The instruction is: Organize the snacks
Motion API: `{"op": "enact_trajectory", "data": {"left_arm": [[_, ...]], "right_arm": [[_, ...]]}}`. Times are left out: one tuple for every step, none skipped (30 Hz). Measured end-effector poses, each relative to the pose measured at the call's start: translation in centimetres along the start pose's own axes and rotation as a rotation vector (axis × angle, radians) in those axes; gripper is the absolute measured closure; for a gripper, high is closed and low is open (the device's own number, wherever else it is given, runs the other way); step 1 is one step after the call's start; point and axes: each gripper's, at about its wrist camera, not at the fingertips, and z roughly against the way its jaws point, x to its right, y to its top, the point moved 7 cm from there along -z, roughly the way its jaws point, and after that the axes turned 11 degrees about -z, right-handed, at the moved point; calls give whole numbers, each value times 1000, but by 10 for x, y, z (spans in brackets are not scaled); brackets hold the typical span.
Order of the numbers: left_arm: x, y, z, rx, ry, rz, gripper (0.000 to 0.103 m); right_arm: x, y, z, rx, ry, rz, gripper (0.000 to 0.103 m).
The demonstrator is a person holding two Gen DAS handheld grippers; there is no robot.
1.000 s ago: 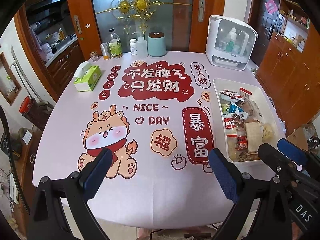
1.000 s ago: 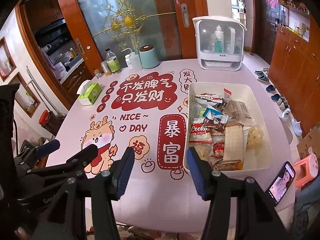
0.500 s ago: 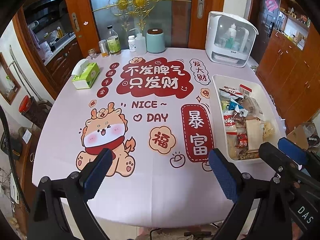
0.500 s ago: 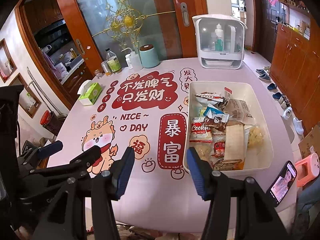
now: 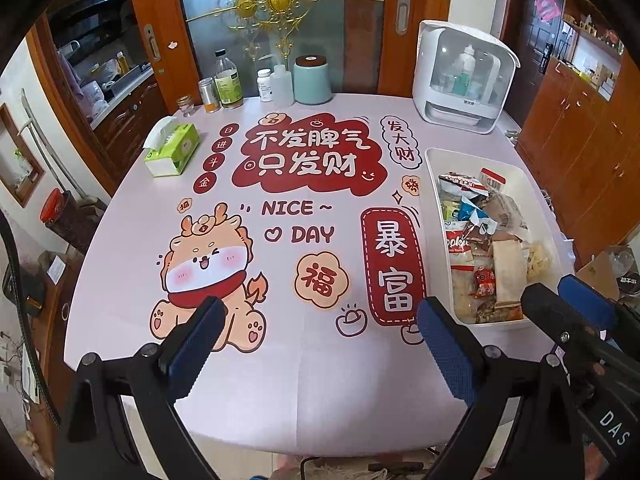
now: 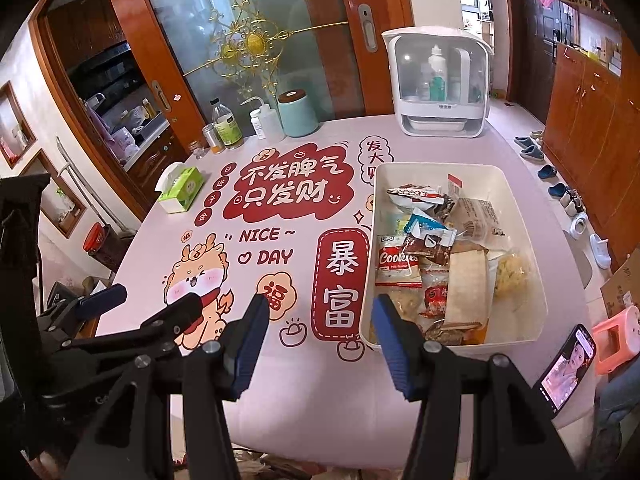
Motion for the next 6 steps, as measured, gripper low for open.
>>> {"op": "enact_trajectory", "data": {"left_arm": [[0,2,0,-1,-3,-1,7],[0,0,0,-1,-3,-1,7],[-1,0,0,-2,-3,-1,7],[0,1,-1,-4,-3,1,7],[0,2,-1,-2,-5,0,7],[-1,2,-1,-2,-4,0,7]], "right_arm": [[1,1,0,0,-2,-1,48],[0,0,0,0,-1,-1,48],[0,0,0,-1,1,-1,48],[0,0,0,-1,0,-1,48],[-1,-2,0,-2,1,0,48],[-3,-3,0,-3,2,1,48]]}}
